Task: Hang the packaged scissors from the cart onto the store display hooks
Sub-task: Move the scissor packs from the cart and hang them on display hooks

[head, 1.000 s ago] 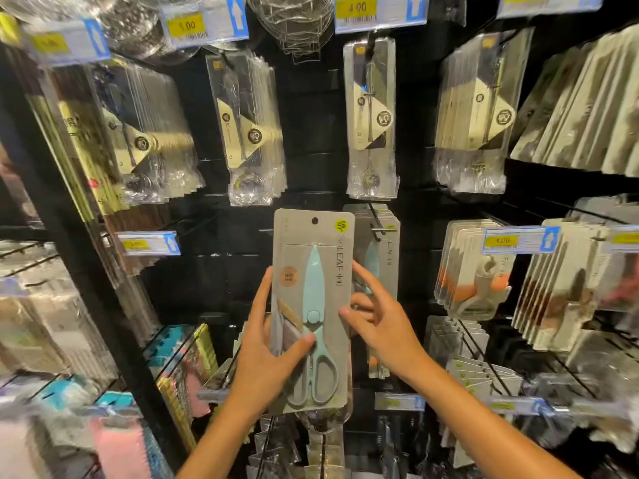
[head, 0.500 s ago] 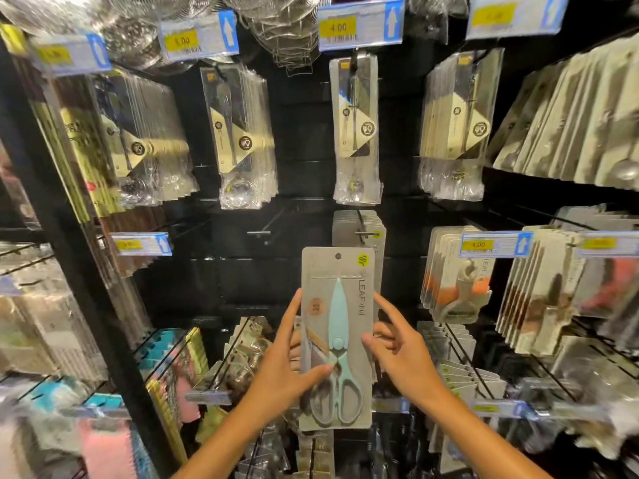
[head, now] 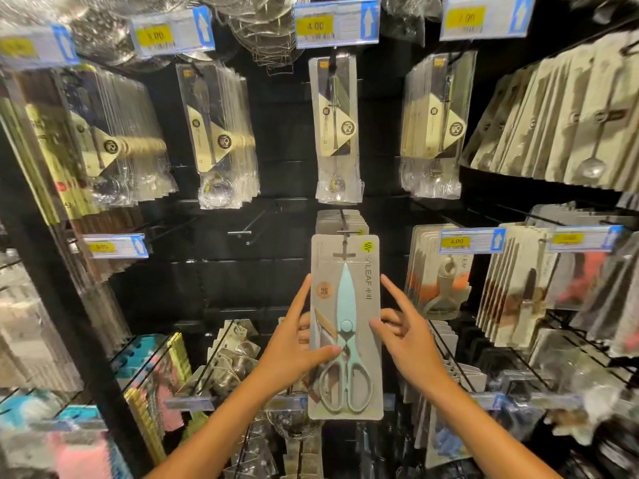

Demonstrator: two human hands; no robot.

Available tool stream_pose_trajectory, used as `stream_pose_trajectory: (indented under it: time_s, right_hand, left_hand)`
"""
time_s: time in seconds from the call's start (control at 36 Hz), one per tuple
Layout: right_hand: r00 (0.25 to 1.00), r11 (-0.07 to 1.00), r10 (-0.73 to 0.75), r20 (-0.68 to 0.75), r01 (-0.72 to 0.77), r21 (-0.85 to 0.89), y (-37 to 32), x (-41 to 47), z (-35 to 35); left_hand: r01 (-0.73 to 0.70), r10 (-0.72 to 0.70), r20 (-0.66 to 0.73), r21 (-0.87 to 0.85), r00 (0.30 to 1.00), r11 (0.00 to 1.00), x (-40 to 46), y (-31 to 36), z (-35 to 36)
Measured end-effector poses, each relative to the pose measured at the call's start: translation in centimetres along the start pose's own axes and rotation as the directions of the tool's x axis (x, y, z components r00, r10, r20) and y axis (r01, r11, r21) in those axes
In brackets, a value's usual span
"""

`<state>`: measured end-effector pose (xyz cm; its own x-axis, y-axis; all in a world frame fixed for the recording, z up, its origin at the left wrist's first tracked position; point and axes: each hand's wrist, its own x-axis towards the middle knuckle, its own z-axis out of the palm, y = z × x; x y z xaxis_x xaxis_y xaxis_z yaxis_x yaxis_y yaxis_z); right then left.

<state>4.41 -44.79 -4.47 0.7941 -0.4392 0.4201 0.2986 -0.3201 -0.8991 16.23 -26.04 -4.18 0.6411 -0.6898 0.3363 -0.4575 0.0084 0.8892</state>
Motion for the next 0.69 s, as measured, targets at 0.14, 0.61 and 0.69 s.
stream_pose_trajectory:
  time_s: [0.14, 0.61, 0.69]
  right_hand:
    - [1.000, 1.000, 0.000, -0.021, 0.000, -0.002, 0.6, 0.3, 0.2]
    - [0.988, 0.959, 0.111, 0.103, -0.080, -0.271, 2.0, 4.8, 1.4]
    - [0.983, 0.947, 0.141, 0.121, -0.098, -0.307, 1.6, 5.8, 1.8]
  left_hand:
    - [0.003, -0.004, 0.041, 0.005, 0.999, 1.000, 0.7, -0.2, -0.3]
    - [0.167, -0.195, 0.171, 0.168, 0.966, 0.972, 6.2, -0.9, -1.7]
    - [0.195, -0.229, 0.161, 0.204, 0.960, 0.959, 7.7, -1.3, -1.8]
